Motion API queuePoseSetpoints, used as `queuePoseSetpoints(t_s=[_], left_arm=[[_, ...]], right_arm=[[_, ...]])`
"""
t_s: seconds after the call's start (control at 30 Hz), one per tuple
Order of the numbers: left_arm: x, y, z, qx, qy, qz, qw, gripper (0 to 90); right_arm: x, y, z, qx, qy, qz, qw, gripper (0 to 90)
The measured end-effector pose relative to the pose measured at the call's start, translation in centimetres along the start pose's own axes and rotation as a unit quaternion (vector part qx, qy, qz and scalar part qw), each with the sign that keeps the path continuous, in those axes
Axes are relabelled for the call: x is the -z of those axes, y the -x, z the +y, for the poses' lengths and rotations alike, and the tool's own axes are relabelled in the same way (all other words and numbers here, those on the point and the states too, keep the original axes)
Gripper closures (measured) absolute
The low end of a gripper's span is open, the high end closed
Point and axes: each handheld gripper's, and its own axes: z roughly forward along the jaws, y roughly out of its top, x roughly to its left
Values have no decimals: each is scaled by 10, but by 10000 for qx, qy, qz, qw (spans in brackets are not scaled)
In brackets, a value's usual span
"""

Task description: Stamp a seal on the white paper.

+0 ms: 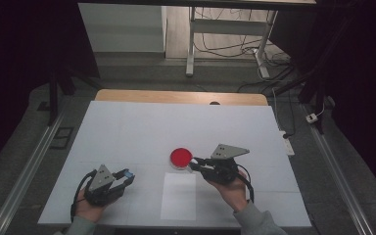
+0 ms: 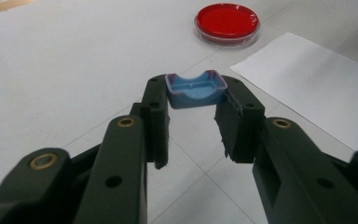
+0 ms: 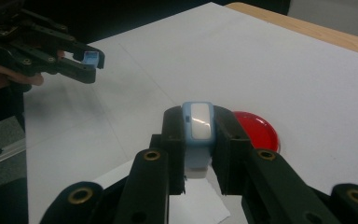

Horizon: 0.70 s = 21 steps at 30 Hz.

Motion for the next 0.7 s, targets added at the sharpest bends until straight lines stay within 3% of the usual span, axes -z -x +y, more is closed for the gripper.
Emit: queuePoseSetpoints(t_s=[0.7], left_arm=[[-1,1,0,25,-13,-28,10000,651]], right_arm=[[-1,-19,-8,124,-239,287,9992,751]])
